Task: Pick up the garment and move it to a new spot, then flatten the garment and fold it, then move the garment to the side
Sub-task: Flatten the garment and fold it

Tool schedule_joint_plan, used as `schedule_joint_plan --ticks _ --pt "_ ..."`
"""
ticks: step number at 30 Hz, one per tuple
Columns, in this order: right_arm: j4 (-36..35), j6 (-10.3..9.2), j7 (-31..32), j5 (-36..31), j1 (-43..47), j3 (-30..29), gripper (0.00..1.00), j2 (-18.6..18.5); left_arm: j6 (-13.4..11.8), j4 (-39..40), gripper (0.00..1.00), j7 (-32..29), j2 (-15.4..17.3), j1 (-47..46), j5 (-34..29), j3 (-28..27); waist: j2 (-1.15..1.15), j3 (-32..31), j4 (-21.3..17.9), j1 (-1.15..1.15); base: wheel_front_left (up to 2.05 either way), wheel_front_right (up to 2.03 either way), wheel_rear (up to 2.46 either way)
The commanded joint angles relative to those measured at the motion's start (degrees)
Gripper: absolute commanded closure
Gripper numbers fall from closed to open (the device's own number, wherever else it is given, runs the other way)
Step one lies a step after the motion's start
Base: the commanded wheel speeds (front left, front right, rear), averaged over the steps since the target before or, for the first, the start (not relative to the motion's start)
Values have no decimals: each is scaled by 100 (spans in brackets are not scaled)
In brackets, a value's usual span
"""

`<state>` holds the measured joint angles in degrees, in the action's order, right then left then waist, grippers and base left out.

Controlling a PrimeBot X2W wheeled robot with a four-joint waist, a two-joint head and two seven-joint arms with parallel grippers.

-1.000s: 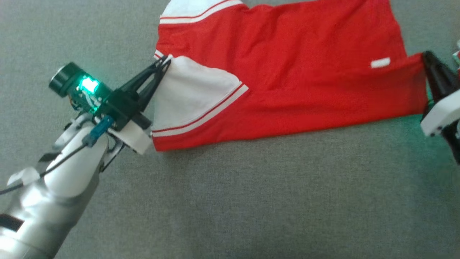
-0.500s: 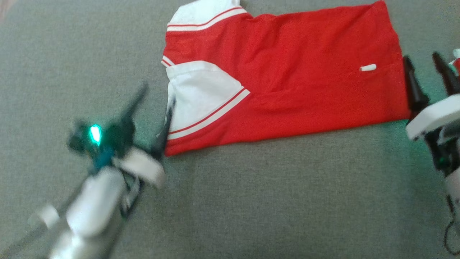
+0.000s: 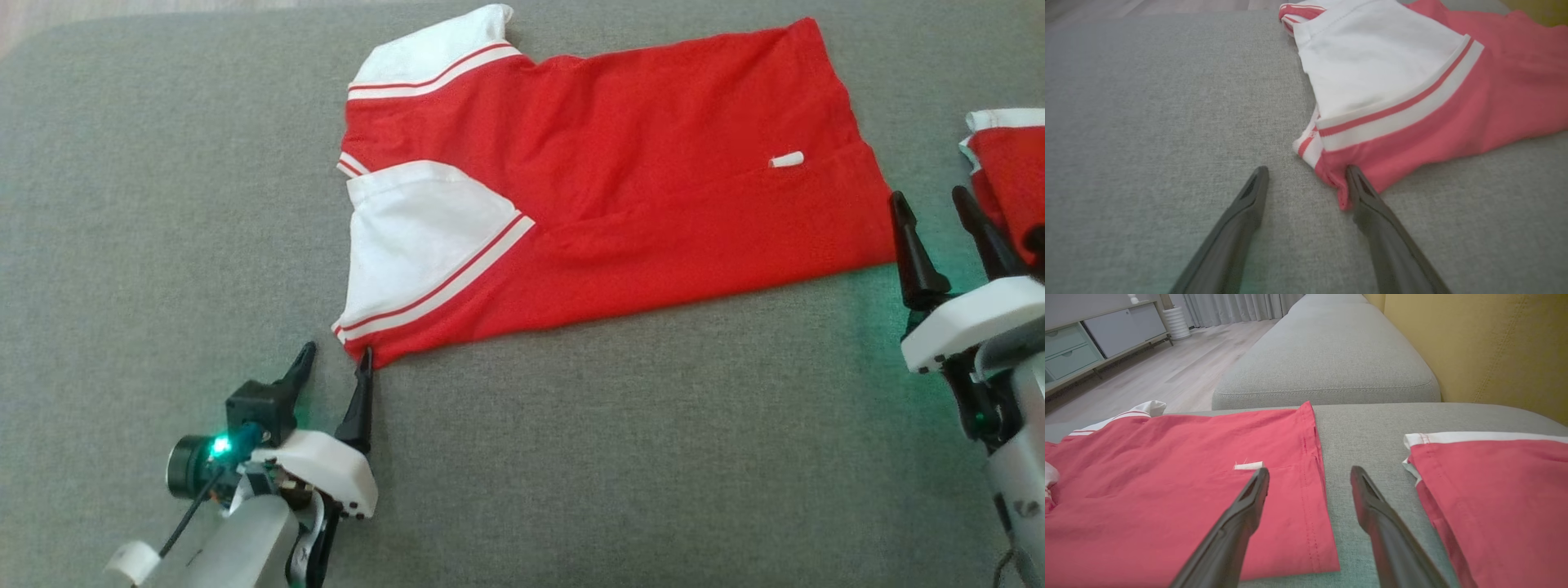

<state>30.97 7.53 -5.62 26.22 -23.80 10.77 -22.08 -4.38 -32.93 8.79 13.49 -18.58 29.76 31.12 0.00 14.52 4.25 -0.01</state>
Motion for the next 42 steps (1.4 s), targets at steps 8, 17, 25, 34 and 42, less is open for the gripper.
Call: schedule_joint_plan --ticks 8,17,25,34,42 --pt "-97 -4 314 59 52 9 0 -72 208 28 100 -520 75 -139 110 32 0 42 -37 1 0 0 0" --pt "404 -4 1176 54 -98 -76 0 -219 140 405 100 -485 253 -289 -27 79 0 149 212 1 0 0 0" --pt "539 -4 1633 252 -117 55 100 -324 134 496 100 -477 267 -372 -66 152 0 163 377 1 0 0 0" --pt "69 -4 1555 795 777 -160 100 -584 119 683 100 -514 483 -106 -88 240 0 -415 390 1 0 0 0" --pt "-992 -4 1686 931 2200 -588 100 -689 -65 1453 100 -848 941 759 54 248 0 -738 184 1 0 0 0"
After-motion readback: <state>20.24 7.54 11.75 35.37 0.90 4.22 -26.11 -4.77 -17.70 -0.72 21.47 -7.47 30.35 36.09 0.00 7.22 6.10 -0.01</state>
